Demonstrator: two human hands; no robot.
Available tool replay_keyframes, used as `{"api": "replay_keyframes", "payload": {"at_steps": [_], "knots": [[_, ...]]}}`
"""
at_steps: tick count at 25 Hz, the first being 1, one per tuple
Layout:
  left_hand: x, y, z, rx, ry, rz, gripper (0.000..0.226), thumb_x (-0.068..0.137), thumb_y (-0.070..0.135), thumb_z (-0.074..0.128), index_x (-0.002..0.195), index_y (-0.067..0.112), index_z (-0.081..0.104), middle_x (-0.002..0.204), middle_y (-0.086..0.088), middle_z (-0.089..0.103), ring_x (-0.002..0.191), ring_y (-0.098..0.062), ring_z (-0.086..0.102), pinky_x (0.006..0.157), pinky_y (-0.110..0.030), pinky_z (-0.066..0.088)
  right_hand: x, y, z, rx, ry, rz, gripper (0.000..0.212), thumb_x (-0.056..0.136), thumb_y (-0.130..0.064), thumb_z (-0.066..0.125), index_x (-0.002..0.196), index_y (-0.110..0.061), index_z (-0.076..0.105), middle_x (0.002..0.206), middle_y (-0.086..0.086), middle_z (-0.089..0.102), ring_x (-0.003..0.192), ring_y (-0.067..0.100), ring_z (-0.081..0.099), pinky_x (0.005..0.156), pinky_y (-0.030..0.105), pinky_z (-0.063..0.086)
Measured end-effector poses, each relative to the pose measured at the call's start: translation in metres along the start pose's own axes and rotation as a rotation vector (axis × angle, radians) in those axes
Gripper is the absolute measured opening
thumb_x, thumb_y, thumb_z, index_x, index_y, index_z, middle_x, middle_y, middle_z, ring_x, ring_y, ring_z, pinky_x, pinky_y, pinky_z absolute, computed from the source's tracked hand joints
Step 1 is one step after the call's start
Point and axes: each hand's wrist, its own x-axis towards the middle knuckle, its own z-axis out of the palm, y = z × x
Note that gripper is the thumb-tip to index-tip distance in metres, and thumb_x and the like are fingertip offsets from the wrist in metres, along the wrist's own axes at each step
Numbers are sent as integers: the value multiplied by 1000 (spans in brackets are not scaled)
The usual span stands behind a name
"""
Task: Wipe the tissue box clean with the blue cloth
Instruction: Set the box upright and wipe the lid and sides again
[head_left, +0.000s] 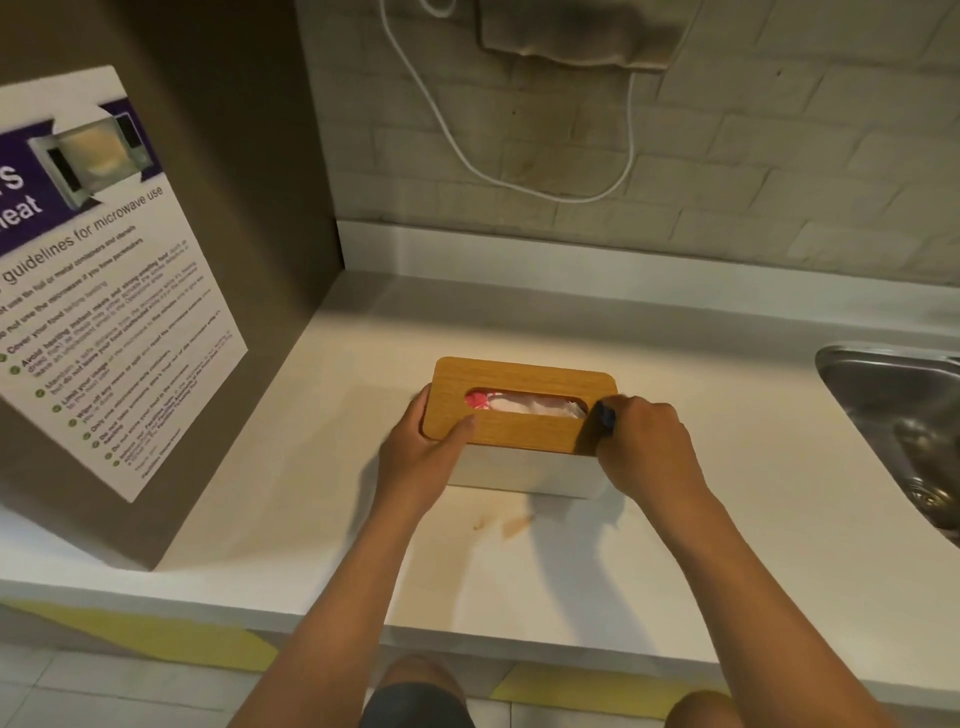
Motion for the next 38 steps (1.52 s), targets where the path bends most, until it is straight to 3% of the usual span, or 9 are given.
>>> {"api": "replay_keyframes", "payload": {"at_steps": [4, 7, 12, 18, 23, 26, 30, 34, 38], "knots": [[-2, 1, 2, -26, -3, 2, 28, 93, 46, 70, 115, 56, 57, 108, 27, 70, 99, 5, 65, 84, -19, 51, 33, -28, 14, -116, 72, -60, 16, 92, -15, 52, 90, -10, 67, 86, 6, 63, 74, 20, 57, 68, 30, 51], [-4, 1, 7, -39, 28, 8, 29, 94, 43, 69, 117, 55, 57, 109, 25, 70, 98, 6, 64, 80, -15, 50, 27, -68, 23, -54, 44, -244, 16, 92, -12, 51, 99, -7, 64, 102, 8, 62, 96, 24, 58, 82, 32, 48], [-9, 6, 5, -51, 5, -25, 26, 96, 43, 67, 106, 62, 53, 102, 33, 66, 88, 21, 59, 70, -2, 42, 28, -42, 17, 6, 38, -256, 17, 90, -7, 49, 100, -13, 62, 96, 7, 61, 76, 21, 55, 63, 26, 36], [-7, 1, 12, -86, 47, -25, 27, 96, 44, 66, 106, 63, 51, 107, 31, 64, 101, 6, 61, 83, -14, 46, 41, -56, 21, -7, 31, -143, 13, 88, -27, 63, 88, -15, 60, 90, 3, 59, 70, 14, 46, 62, 24, 35], [-3, 1, 13, -115, 53, -12, 30, 95, 33, 67, 99, 61, 58, 96, 31, 66, 96, 3, 64, 78, -15, 49, 27, -114, 30, 96, -124, -438, 26, 77, 7, 50, 76, -19, 55, 88, 6, 57, 78, 26, 58, 61, 30, 41], [-4, -4, 14, -111, 63, -11, 24, 96, 38, 65, 108, 58, 59, 100, 27, 69, 95, 5, 64, 79, -17, 50, 40, -95, 19, 64, -147, -421, 29, 78, 3, 49, 86, -20, 66, 91, 5, 64, 83, 28, 59, 65, 35, 51], [-3, -9, 19, -93, 105, 14, 28, 99, 28, 65, 120, 46, 60, 103, 24, 69, 94, 4, 65, 80, -16, 51, 48, -122, 33, -53, -42, -326, 20, 88, -6, 47, 98, -14, 64, 100, 6, 64, 78, 21, 57, 61, 26, 40], [-4, -20, 19, -3, 111, 17, 60, 94, -6, 62, 146, 22, 50, 125, 2, 66, 112, -15, 65, 84, -12, 48, 20, -135, 41, 135, -123, -524, 27, 74, 6, 48, 71, -20, 53, 87, 2, 57, 82, 24, 57, 63, 26, 37], [0, -10, 22, -79, 105, 6, 27, 100, 28, 65, 125, 35, 61, 107, 21, 68, 100, -1, 65, 77, -8, 47, 35, -115, 27, 127, -111, -415, 30, 77, 4, 48, 91, -13, 68, 91, 7, 64, 84, 27, 59, 68, 33, 50]]}}
